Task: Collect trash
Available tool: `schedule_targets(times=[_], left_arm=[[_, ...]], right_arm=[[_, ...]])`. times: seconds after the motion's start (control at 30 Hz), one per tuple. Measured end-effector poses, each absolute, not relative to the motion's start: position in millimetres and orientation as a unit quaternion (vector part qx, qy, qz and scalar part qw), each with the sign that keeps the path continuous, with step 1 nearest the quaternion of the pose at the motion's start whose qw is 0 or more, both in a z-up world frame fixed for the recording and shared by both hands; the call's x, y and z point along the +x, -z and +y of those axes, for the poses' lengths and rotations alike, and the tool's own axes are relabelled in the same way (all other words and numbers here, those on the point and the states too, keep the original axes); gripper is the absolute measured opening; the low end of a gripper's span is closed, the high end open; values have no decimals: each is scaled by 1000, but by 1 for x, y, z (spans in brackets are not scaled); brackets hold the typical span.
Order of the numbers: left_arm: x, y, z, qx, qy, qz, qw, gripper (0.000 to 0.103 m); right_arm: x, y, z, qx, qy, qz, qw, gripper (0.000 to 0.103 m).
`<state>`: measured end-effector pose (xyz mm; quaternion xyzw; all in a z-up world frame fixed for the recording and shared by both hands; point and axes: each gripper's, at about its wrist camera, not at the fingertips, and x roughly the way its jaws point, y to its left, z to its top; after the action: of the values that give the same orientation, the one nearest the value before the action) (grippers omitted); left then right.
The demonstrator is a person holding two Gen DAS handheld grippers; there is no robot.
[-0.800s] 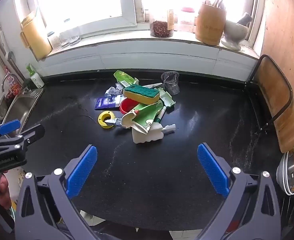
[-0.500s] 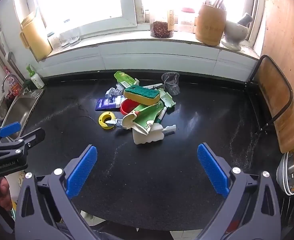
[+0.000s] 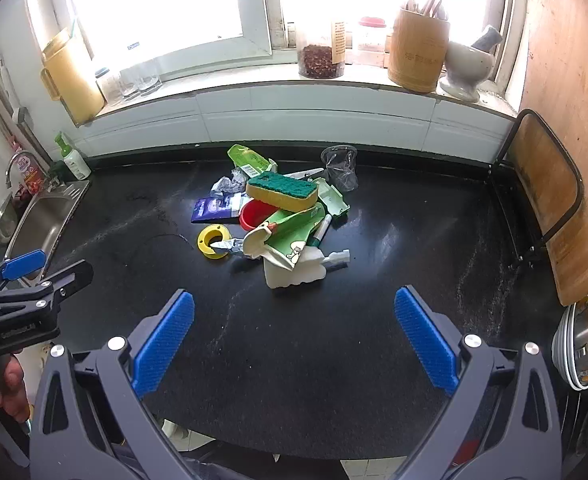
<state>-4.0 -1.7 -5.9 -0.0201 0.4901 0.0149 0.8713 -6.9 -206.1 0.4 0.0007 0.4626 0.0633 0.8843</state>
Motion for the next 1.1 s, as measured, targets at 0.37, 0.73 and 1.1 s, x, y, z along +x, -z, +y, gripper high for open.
schedule_targets(times=[0.37,0.73,1.1], left_arm=[[-9,8,-6,-19,-16,494,869,97],[-14,9,-6,-17,-16,494,869,97],[-13,11,-7,-17,-18,499,866,97]], right_arm=[[-11,1,-209,5,-65,468,882,97],[-15,2,-211,7,-64,467,882,97],[-14,3,-212,9,-64,469,881,98]])
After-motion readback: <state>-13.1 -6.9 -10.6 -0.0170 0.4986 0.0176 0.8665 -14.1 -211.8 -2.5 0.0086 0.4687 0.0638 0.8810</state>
